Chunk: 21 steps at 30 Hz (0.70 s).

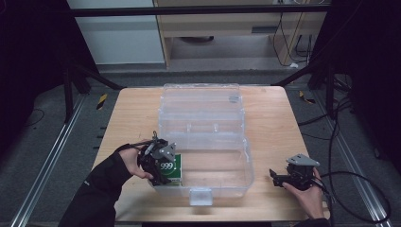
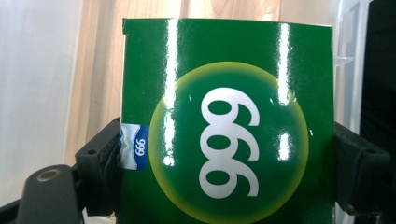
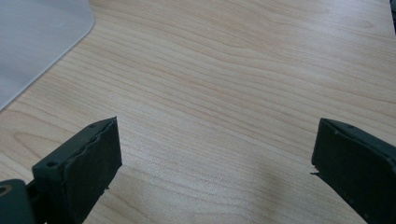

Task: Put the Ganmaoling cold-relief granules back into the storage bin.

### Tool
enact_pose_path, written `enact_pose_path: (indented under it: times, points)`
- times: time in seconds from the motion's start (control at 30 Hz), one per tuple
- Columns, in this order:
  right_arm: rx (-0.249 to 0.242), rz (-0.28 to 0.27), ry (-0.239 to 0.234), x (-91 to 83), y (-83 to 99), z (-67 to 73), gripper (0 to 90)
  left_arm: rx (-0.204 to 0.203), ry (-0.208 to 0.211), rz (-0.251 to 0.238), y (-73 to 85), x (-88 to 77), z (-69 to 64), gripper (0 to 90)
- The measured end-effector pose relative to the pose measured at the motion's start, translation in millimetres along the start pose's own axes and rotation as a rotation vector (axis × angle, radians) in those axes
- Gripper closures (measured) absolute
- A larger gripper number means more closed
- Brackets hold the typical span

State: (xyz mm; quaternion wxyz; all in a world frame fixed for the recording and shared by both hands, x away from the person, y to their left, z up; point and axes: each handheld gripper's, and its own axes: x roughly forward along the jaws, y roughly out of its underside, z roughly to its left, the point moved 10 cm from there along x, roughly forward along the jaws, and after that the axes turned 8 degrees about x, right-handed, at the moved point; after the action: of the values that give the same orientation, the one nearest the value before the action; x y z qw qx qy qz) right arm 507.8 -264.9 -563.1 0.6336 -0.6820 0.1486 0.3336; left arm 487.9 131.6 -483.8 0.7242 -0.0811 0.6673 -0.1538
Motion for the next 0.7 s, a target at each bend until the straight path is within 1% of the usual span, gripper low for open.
enact_pose_path:
  times: [0.2,0.23,0.37,0.63,0.7]
  points:
    - [-0.004,0.004,0.001,0.3,0.5,0.1,1.7,-0.002,0.0,0.007,1.8,5.4,-0.4,14.3]
    - [-0.004,0.004,0.001,0.3,0.5,0.1,1.7,0.004,-0.001,0.013,2.7,6.2,-0.1,14.3]
    - [-0.005,0.006,0.0,0.6,0.8,0.4,1.7,0.0,-0.003,0.012,3.9,10.6,-0.8,14.0]
    - [-0.007,0.008,0.0,0.8,1.1,0.6,1.6,0.01,0.002,0.019,5.6,12.6,-0.2,13.3]
    - [-0.008,0.01,0.001,0.6,1.3,0.6,1.6,0.004,0.0,0.022,5.9,12.7,-0.5,13.2]
